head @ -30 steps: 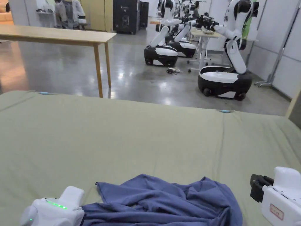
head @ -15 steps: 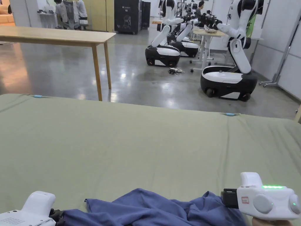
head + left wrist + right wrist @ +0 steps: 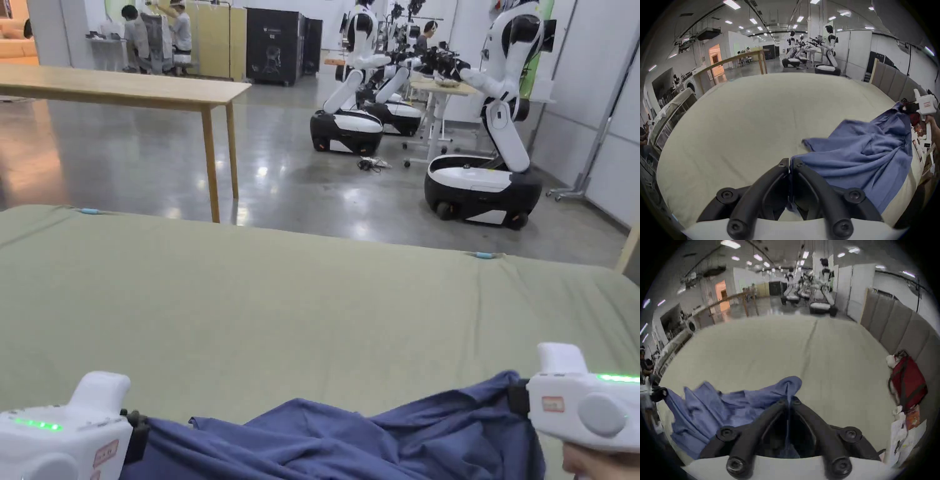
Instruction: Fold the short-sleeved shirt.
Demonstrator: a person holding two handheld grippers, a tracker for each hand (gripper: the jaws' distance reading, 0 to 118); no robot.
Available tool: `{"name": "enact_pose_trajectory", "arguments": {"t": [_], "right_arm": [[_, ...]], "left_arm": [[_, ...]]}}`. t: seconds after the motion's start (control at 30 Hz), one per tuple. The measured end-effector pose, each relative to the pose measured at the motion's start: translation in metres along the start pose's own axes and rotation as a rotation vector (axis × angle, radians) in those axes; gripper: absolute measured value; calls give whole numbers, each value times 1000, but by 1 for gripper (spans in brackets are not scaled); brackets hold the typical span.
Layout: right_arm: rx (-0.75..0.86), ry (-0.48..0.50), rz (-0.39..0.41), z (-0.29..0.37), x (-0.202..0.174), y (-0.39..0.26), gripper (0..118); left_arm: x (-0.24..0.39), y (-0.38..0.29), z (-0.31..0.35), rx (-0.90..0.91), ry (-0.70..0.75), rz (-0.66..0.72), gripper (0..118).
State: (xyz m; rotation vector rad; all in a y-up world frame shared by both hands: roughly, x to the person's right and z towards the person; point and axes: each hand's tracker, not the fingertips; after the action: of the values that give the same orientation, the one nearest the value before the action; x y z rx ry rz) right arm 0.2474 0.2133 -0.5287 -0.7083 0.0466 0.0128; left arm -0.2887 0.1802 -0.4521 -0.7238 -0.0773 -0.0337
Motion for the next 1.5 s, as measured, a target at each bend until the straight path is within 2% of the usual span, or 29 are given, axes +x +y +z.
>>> {"name": "enact_pose_trajectory", "arguments": {"t": [0.17,0.3,0.43,0.53,0.63,0.87,1.07,1.2,1.33,1.5], "right_arm": [[128,0,18,83,9,60,6],[268,-6,-60,143,24,105,6],[376,-47,-46,185,38,152,6],[459,-75,-77,201,49,182,6],[526,-73,-102,212,55,205,6],[613,-80,-150,213,59,243,6],[594,-101,-157,175,63,234,6],[525,-117,-155,134,66,205,6],[466,-112,-193,98,70,171,6],[410,-117,-210,92,76,131,6]], "left_arm": [[-25,60,54,144,75,1,0],[-49,117,96,259,142,5,0],[-64,172,125,365,221,-18,0],[-72,213,138,454,243,55,0],[-78,249,138,501,205,111,0],[-71,316,136,583,235,82,0],[-70,316,97,575,226,99,0],[-68,285,52,520,234,91,0],[-65,252,21,484,215,129,0],[-58,215,22,435,188,146,0]]}}
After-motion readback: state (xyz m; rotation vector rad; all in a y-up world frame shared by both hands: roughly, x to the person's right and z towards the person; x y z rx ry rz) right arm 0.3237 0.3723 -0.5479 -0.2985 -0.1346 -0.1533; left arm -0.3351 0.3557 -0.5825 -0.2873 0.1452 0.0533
